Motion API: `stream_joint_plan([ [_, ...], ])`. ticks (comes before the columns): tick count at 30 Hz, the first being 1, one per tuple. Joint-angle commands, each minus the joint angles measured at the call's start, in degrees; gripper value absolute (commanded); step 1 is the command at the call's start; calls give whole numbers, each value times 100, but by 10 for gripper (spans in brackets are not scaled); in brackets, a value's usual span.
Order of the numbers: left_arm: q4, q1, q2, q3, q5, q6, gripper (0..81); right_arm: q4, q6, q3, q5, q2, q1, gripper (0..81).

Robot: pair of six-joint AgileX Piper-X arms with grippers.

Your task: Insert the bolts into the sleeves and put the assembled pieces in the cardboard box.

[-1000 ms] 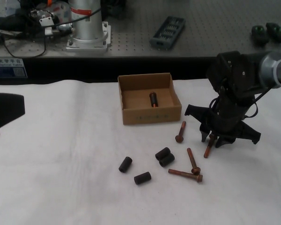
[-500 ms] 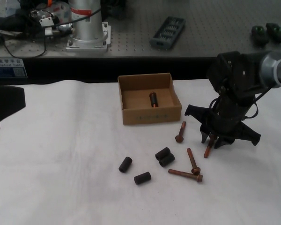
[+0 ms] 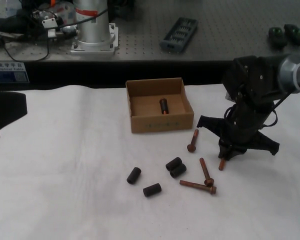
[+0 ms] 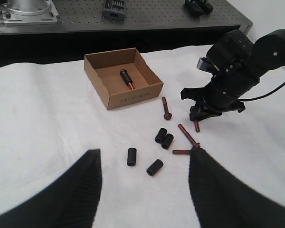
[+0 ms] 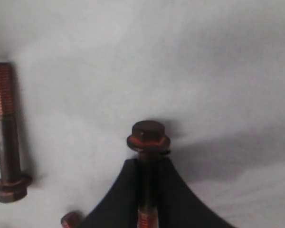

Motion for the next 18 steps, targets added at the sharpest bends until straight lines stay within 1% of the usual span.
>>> stream_joint_plan([
  [1, -45, 2, 38, -18, -81, 62, 402, -13, -467, -26, -117, -296, 5, 28],
  [6, -99, 2, 357, -18, -55, 62, 402, 351, -1569, -6, -117, -874, 5, 28],
  [9, -160, 2, 688, -18, 142, 62, 402, 536, -1957, 153, -117, -1276, 5, 28],
  [14, -318, 2, 1432, -18, 321, 62, 402, 601, -2138, 963, -117, -2312, 5, 28],
  [18, -662, -25, 2207, -18, 398, 62, 402, 601, -2227, 1689, -311, -3311, 5, 28],
])
